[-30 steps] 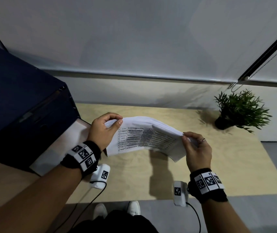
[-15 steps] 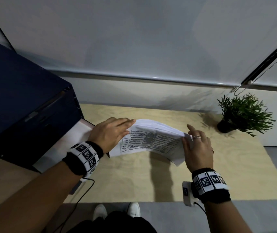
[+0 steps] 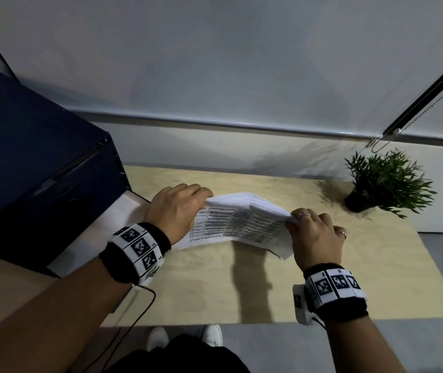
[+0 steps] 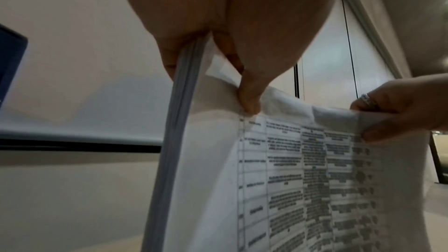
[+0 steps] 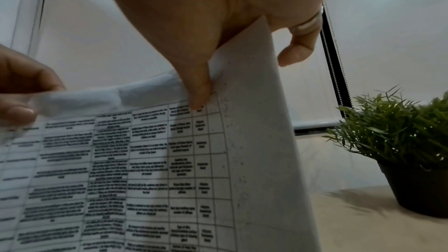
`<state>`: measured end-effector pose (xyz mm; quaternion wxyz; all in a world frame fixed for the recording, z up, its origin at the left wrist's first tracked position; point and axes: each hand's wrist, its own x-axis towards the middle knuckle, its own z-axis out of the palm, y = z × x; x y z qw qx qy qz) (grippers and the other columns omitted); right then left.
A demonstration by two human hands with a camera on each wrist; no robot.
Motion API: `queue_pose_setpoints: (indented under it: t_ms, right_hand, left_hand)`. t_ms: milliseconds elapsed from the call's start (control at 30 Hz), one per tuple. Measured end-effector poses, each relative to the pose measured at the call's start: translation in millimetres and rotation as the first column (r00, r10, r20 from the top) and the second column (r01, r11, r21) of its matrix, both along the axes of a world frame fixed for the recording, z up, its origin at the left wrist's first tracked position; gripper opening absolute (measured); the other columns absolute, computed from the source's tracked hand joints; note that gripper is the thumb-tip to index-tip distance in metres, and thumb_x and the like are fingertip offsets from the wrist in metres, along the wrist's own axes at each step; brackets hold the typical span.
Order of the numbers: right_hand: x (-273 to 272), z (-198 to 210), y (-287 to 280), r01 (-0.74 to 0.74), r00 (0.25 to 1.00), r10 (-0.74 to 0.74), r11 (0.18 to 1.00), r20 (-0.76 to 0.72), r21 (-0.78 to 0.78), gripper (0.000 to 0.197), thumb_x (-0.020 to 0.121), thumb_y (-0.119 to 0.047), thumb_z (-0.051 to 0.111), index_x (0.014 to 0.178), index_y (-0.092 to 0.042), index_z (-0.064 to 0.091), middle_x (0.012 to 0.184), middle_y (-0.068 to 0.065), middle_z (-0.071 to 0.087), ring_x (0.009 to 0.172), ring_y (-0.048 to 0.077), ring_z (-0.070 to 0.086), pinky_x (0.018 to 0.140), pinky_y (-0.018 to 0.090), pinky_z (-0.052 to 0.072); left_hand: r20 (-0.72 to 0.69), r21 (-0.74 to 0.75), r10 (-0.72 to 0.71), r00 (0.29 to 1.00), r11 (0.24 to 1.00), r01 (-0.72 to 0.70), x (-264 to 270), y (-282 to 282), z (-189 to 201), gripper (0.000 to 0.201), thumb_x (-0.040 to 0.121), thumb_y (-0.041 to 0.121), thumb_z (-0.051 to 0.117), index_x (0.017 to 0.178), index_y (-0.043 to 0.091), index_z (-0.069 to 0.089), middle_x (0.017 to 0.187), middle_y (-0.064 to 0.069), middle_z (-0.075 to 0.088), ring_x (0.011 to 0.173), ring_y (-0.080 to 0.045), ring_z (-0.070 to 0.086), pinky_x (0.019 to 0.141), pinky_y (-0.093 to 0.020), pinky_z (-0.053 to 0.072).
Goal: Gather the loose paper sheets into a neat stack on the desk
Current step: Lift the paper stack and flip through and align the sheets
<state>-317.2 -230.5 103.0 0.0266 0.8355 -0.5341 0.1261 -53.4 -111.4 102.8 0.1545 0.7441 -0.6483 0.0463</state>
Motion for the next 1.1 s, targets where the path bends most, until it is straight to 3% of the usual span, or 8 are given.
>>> queue_pose_setpoints:
  t_ms: [200,367,433,567,667,733,900,1100]
  right_hand:
    - [-3,6,1,-0.005,0.998,0.012,0.994,-0.068,0.11,0.017,0.081,-0.036,0.067,0.096,-0.028,0.065,0.096,-0.006,0.071,0.097,0.026,0.06,0.082,0.042,0.038]
    - [-4,13,0,0.015,0.993,0.004,0.987,-0.12,0.158,0.019,0.077,-0.036,0.07,0.093,-0.03,0.062,0.09,-0.007,0.069,0.098,0.024,0.06,0.083,0.041,0.039]
    - [-3,11,0,0.002,0.991,0.025,0.98,-0.129,0.201,0.016,0.079,-0.033,0.069,0.093,-0.028,0.062,0.091,-0.006,0.069,0.099,0.025,0.06,0.084,0.039,0.037]
    - [-6,7,-1,-0.026,0.996,0.043,0.978,-0.081,0.207,0.021,0.077,-0.03,0.071,0.096,-0.029,0.063,0.094,-0.006,0.068,0.099,0.025,0.061,0.083,0.039,0.039]
    - [-7,2,-2,-0.097,0.995,0.093,0.962,0.028,0.256,0.031,0.075,-0.039,0.075,0.103,-0.03,0.063,0.097,-0.008,0.067,0.098,0.024,0.059,0.079,0.038,0.045]
    - [-6,-4,-4,-0.164,0.982,0.131,0.952,0.139,0.26,0.03,0.076,-0.04,0.076,0.101,-0.028,0.064,0.094,-0.008,0.068,0.092,0.024,0.059,0.074,0.038,0.05]
    - [-10,-12,-9,-0.232,0.935,0.157,0.949,0.317,0.213,0.011,0.078,-0.017,0.076,0.088,-0.016,0.069,0.083,0.001,0.069,0.081,0.028,0.061,0.067,0.03,0.045]
    - [-14,-7,-10,-0.203,0.905,0.079,0.944,0.418,0.262,0.015,0.074,-0.02,0.081,0.086,-0.02,0.071,0.08,-0.004,0.069,0.075,0.014,0.062,0.071,0.02,0.045]
  left_hand:
    - [0.111,0.205,0.069,0.991,0.975,-0.091,-4,-1,14,0.013,0.089,0.027,0.065,0.098,0.024,0.056,0.09,0.006,0.068,0.086,-0.022,0.064,0.064,-0.033,0.047]
    - [0.047,0.269,0.082,0.995,0.959,-0.092,2,0,16,0.03,0.087,0.039,0.065,0.109,0.029,0.048,0.098,0.009,0.068,0.091,-0.021,0.065,0.066,-0.031,0.048]
    - [0.074,0.325,0.08,0.994,0.941,-0.1,4,-1,13,0.025,0.089,0.039,0.063,0.107,0.027,0.05,0.097,0.006,0.068,0.09,-0.022,0.065,0.067,-0.034,0.052]
    - [0.09,0.328,0.064,0.994,0.94,-0.09,4,0,10,0.027,0.09,0.038,0.061,0.11,0.027,0.047,0.102,0.006,0.067,0.094,-0.023,0.064,0.07,-0.035,0.05]
    - [0.058,0.333,0.031,0.998,0.942,-0.049,-3,-3,11,0.048,0.085,0.062,0.054,0.119,0.032,0.039,0.114,0.008,0.063,0.103,-0.022,0.061,0.08,-0.037,0.048]
    - [0.045,0.305,0.006,0.999,0.952,-0.02,-14,-11,12,0.048,0.087,0.068,0.043,0.12,0.034,0.04,0.114,0.007,0.063,0.106,-0.023,0.06,0.083,-0.039,0.046]
    - [0.071,0.215,-0.107,0.992,0.973,0.089,-44,-34,8,0.031,0.098,0.052,0.037,0.112,0.027,0.049,0.101,0.003,0.067,0.092,-0.027,0.064,0.069,-0.035,0.044]
    - [0.004,0.198,-0.13,0.991,0.972,0.127,-50,-45,8,0.007,0.1,0.033,0.047,0.1,0.025,0.047,0.082,0.0,0.067,0.072,-0.028,0.064,0.057,-0.032,0.047]
